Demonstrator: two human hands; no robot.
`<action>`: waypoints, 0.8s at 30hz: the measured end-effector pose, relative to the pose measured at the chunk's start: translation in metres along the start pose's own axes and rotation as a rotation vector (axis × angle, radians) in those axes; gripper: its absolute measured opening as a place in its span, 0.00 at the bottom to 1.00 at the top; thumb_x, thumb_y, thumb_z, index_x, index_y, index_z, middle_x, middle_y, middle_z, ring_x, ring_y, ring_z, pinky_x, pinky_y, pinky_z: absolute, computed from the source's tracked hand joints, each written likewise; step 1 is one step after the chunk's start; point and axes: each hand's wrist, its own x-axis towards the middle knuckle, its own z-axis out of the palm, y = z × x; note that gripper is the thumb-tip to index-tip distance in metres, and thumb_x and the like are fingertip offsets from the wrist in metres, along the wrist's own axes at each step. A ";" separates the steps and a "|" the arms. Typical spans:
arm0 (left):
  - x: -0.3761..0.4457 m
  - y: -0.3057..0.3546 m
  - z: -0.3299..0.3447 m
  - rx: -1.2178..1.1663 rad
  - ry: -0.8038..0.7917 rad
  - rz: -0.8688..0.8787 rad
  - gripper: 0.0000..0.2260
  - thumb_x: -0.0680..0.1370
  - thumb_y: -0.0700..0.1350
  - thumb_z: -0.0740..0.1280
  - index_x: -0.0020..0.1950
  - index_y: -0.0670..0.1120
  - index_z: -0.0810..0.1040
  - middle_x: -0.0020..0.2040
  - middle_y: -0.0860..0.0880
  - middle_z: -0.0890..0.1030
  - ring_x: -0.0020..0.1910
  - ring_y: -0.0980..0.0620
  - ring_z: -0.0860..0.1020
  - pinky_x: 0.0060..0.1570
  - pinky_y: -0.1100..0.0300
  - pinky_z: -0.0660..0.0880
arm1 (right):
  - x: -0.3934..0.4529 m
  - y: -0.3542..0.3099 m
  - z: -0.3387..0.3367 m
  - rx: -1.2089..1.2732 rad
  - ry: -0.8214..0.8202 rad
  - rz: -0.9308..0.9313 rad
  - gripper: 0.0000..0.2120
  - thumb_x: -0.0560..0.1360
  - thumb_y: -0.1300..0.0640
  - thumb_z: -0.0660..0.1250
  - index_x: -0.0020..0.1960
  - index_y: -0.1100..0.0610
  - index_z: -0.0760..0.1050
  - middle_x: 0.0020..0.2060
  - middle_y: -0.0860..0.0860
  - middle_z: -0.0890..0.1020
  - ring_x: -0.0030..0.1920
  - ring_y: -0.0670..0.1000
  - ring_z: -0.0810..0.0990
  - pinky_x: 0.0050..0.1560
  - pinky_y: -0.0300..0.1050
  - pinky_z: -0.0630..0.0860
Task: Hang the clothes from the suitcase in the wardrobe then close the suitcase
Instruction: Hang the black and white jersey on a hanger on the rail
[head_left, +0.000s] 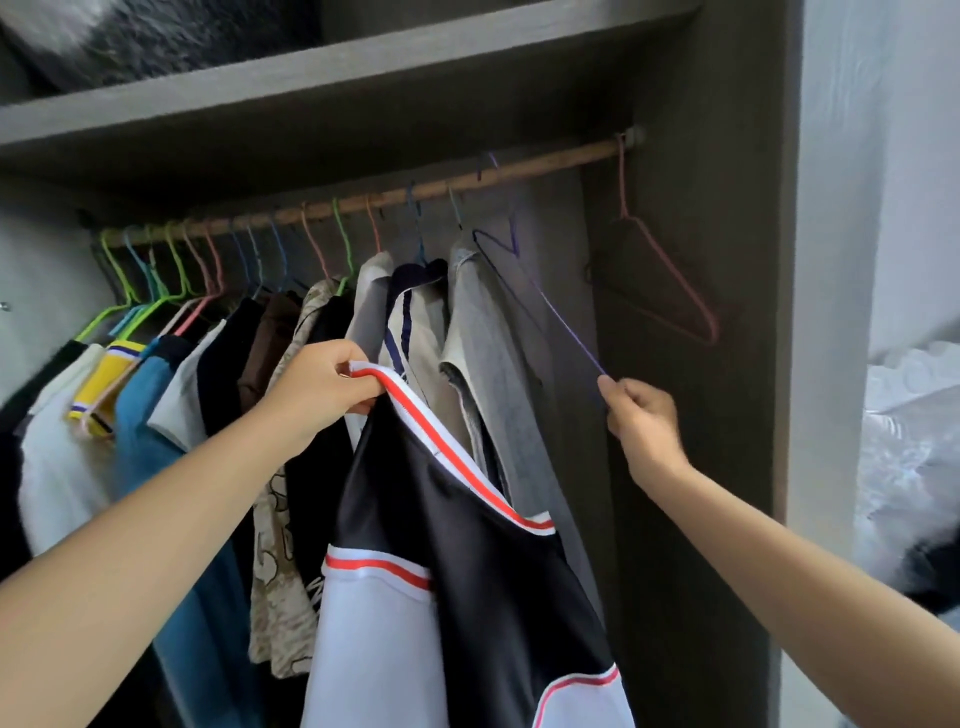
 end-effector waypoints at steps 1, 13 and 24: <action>-0.001 -0.001 0.000 0.006 0.000 -0.002 0.10 0.74 0.31 0.64 0.34 0.40 0.70 0.33 0.45 0.72 0.33 0.53 0.73 0.28 0.74 0.74 | -0.005 0.000 -0.003 0.078 0.023 0.007 0.18 0.77 0.57 0.61 0.33 0.68 0.68 0.28 0.57 0.65 0.30 0.53 0.62 0.32 0.43 0.59; -0.024 0.006 -0.013 0.017 -0.038 0.025 0.13 0.73 0.29 0.64 0.32 0.42 0.69 0.31 0.45 0.72 0.21 0.65 0.73 0.25 0.75 0.72 | -0.051 -0.031 -0.005 -0.352 -0.363 -0.017 0.17 0.76 0.56 0.64 0.30 0.58 0.68 0.18 0.46 0.71 0.26 0.47 0.70 0.37 0.39 0.67; -0.064 0.002 -0.034 0.081 0.026 0.015 0.13 0.71 0.32 0.67 0.31 0.44 0.71 0.28 0.47 0.73 0.21 0.62 0.72 0.33 0.63 0.74 | -0.099 -0.029 0.000 -0.001 -0.306 0.209 0.26 0.80 0.56 0.56 0.24 0.59 0.61 0.18 0.49 0.61 0.20 0.47 0.57 0.28 0.40 0.54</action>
